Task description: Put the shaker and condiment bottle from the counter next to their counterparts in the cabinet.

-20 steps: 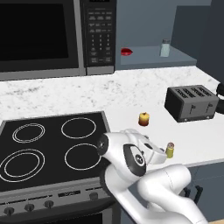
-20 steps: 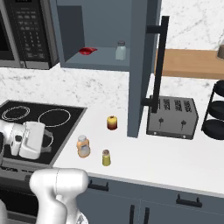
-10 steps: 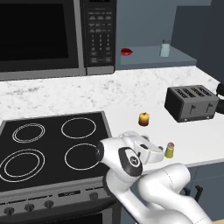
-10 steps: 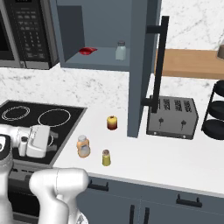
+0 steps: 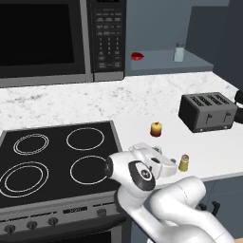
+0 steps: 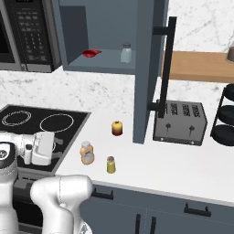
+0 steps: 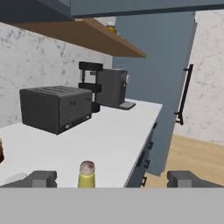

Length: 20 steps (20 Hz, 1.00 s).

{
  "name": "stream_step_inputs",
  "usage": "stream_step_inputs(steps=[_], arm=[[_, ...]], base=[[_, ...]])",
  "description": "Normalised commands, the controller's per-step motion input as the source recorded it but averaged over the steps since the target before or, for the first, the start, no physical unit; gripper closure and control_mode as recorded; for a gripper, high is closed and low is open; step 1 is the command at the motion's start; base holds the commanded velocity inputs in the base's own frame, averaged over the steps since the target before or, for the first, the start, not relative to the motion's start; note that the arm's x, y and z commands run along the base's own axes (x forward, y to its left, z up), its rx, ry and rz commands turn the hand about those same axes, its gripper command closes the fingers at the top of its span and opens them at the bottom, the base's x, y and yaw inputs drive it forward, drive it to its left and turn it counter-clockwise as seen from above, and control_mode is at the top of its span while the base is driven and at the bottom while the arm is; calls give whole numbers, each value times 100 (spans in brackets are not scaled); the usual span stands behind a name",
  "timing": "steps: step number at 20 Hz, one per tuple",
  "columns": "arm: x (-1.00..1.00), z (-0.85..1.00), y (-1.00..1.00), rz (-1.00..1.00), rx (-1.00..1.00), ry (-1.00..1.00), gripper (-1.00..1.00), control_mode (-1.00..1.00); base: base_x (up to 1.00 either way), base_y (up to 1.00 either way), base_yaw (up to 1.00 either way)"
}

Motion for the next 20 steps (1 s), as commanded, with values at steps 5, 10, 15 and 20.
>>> stream_step_inputs(steps=[5, 10, 15, 20], arm=[[32, -9, -1, 0, -2, 0, -100, -100], [7, 0, 0, 0, 0, 0, -100, -100], [35, -5, 0, 0, 0, -2, -100, -100], [16, -16, 3, 0, -1, 0, -100, -100]], base=[[0, 0, 0], [0, 0, 0], [0, 0, 0], [0, 0, 0]])
